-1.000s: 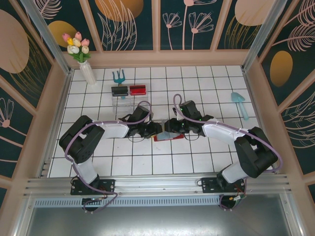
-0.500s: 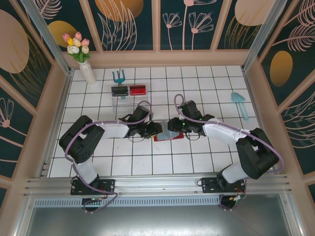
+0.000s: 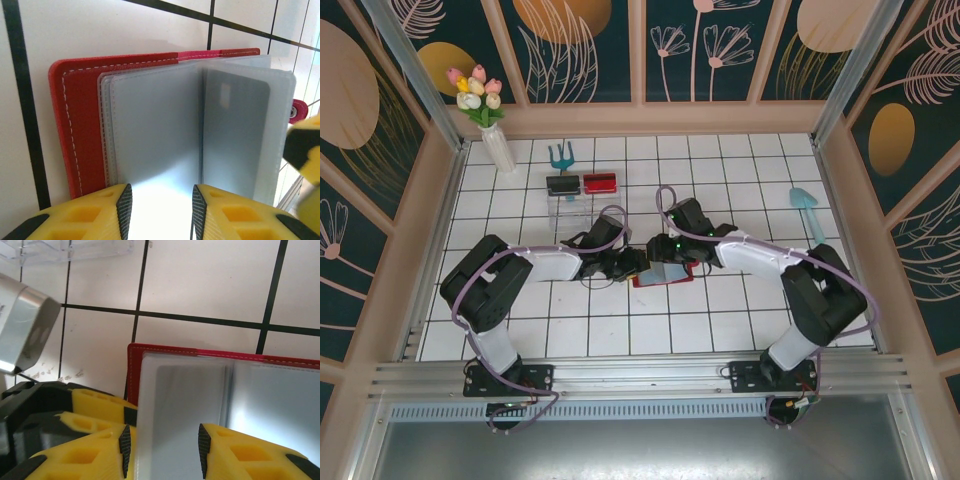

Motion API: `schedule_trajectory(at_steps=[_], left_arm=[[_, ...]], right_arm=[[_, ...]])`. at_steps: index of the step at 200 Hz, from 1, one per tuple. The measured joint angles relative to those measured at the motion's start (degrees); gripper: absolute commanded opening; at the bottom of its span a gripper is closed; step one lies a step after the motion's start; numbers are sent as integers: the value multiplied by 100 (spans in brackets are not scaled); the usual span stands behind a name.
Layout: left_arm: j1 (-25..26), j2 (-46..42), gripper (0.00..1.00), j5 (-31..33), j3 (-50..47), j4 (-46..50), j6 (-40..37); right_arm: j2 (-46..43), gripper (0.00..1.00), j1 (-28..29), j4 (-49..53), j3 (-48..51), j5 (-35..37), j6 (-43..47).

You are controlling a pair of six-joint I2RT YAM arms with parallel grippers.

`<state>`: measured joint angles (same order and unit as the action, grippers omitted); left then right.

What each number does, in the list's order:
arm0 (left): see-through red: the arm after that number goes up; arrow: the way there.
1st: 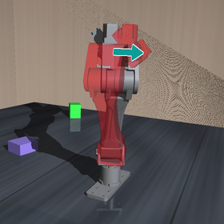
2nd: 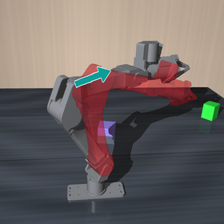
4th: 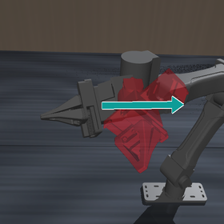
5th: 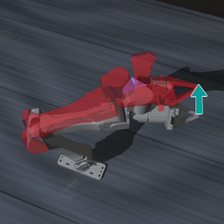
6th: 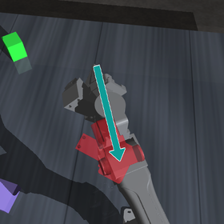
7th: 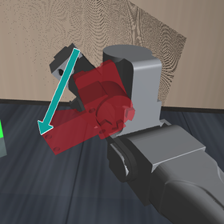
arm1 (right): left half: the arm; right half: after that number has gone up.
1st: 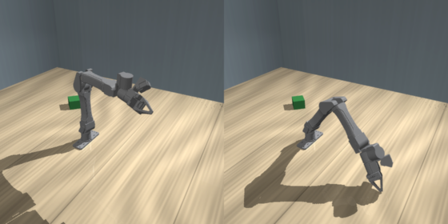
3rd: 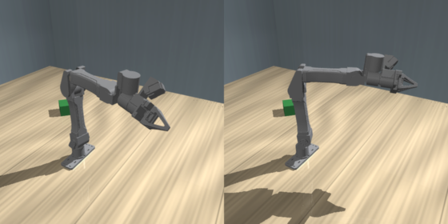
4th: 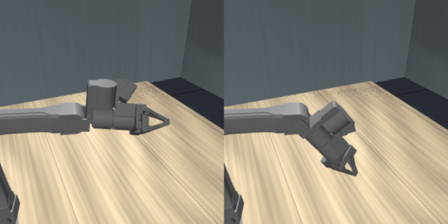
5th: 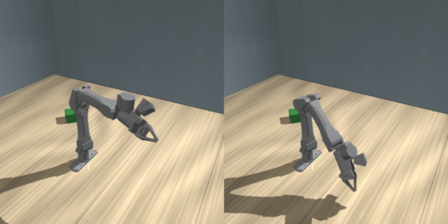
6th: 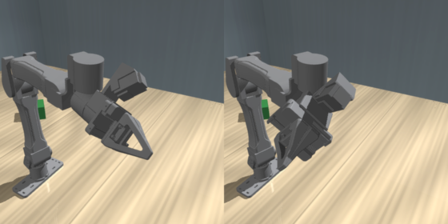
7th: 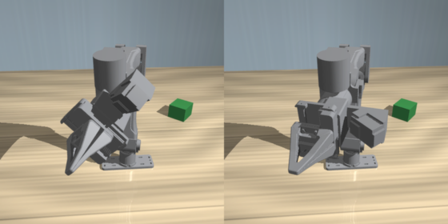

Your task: Take the credit cards out of the card holder

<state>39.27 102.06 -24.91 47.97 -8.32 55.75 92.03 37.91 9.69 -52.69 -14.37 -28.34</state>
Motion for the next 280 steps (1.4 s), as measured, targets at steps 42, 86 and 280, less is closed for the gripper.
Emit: schedule_trajectory(at_steps=[42, 86, 280], left_arm=[[-11, 0, 40, -9, -9, -7, 2], [-11, 0, 40, -11, -9, -11, 0], [-11, 0, 40, -7, -9, -44, 0]], right_arm=[[302, 43, -39, 20, -284, 98, -9], [516, 42, -87, 31, -417, 168, -11], [179, 39, -267, -129, -227, -323, -57]])
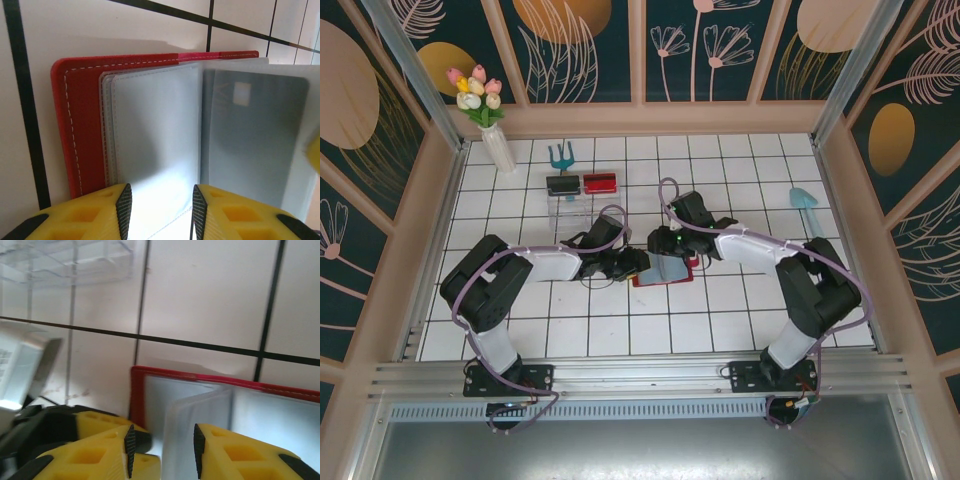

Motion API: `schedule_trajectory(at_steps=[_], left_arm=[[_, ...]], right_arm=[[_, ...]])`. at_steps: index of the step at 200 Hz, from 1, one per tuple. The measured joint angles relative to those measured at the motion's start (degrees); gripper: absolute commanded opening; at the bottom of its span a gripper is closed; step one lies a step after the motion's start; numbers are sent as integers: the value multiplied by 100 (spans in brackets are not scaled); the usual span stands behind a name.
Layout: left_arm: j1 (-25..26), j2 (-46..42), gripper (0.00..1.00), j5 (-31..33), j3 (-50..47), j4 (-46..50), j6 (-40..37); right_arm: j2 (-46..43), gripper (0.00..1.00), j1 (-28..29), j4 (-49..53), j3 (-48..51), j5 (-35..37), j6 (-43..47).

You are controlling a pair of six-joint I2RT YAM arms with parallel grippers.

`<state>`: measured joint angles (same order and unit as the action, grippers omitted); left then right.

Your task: Take the credit cards out of the card holder

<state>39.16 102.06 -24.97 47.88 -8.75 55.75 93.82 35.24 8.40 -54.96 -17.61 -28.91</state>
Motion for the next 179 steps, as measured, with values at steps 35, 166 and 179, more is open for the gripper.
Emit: schedule_trajectory(at_steps=[35, 166, 179], left_arm=[[0, 0, 40, 0, 0, 0, 0], [0, 0, 40, -2, -2, -2, 2], [0, 0, 40, -2, -2, -2, 2]], right_arm=[[-142, 37, 0, -111, 52, -111, -13], [-903, 41, 258, -109, 1128, -197, 203], [-887, 42, 275, -160, 1128, -240, 205]])
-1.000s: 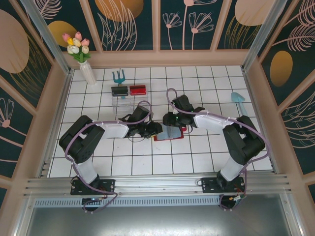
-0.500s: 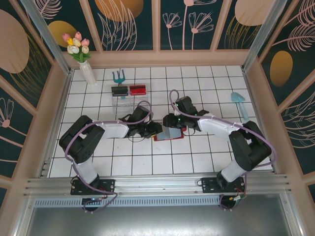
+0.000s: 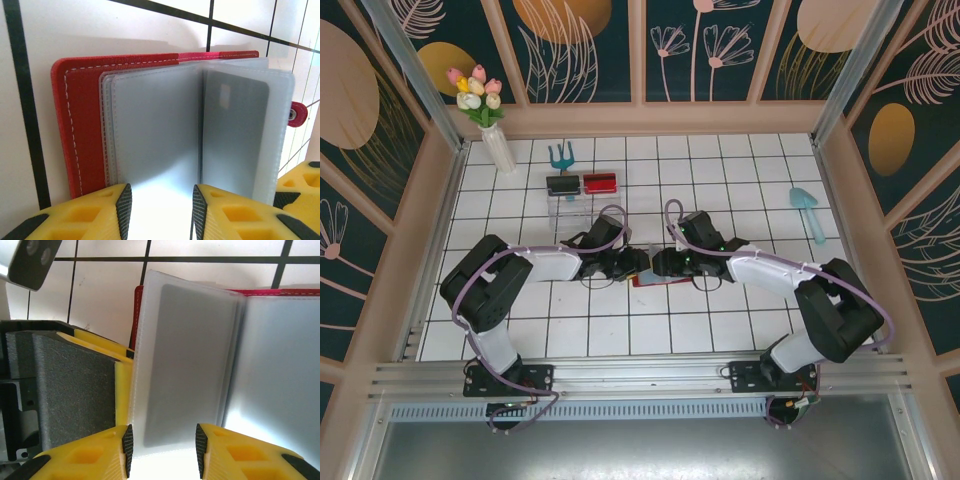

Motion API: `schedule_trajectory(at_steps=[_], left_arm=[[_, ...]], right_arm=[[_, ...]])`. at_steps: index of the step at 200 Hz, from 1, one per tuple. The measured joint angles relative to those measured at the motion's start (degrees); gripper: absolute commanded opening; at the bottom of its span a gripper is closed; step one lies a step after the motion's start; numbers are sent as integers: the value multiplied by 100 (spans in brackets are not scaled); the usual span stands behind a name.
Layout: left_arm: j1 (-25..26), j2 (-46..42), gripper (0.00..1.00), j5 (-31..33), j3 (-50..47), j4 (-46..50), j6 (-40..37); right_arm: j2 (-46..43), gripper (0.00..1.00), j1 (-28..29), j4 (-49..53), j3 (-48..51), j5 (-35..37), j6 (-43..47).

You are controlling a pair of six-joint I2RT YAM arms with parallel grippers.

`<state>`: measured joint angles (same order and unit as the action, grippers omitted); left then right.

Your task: Take the credit cards out of the card holder

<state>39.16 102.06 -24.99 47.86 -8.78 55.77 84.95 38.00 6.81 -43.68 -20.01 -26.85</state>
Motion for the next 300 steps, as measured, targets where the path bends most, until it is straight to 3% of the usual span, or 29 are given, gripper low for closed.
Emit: schedule_trajectory(at_steps=[109, 217, 260, 300], left_arm=[[-4, 0, 40, 13, -37, -7, -2], [-4, 0, 40, 0, -42, -44, 0], [-4, 0, 40, -2, -42, -44, 0], [-4, 0, 40, -2, -42, -44, 0]], right_arm=[[160, 40, 35, -105, 0, -166, 22], [160, 42, -94, 157, 48, 597, 22], [157, 49, -92, 22, 129, 184, 92], [157, 49, -76, -153, 177, -275, 107]])
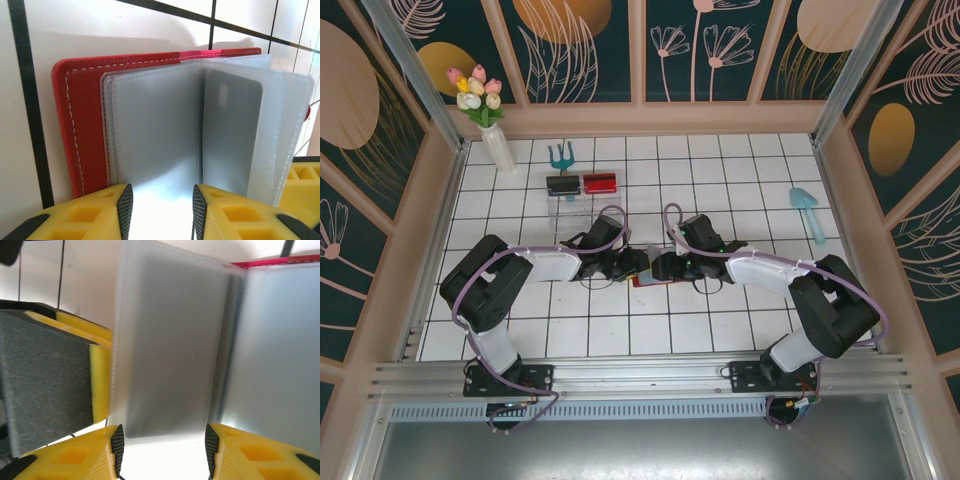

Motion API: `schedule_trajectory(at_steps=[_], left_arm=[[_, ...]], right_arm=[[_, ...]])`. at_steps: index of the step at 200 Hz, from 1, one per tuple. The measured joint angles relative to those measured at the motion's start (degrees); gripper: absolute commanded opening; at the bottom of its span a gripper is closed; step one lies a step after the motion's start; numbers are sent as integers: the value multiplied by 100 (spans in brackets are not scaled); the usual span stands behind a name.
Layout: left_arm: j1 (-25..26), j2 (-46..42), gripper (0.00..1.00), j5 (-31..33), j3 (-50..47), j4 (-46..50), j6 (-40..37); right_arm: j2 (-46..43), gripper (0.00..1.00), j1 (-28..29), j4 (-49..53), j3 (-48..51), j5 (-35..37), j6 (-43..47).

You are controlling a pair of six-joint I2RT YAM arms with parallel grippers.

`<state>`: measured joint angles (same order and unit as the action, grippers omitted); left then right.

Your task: Take the credit cards out of the card holder

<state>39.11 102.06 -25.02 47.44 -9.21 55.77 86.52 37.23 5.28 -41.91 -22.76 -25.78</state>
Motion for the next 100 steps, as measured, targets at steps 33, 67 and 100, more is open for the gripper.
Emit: schedule_trajectory(at_steps=[33, 67, 100], left_arm=[[0, 0, 40, 0, 0, 0, 0], [0, 0, 40, 0, 0, 0, 0], [0, 0, 40, 2, 0, 0, 0]], right_arm=[[0, 52, 0, -94, 31, -177, -2], [0, 55, 0, -173, 35, -306, -2], [13, 47, 0, -170, 35, -240, -2]])
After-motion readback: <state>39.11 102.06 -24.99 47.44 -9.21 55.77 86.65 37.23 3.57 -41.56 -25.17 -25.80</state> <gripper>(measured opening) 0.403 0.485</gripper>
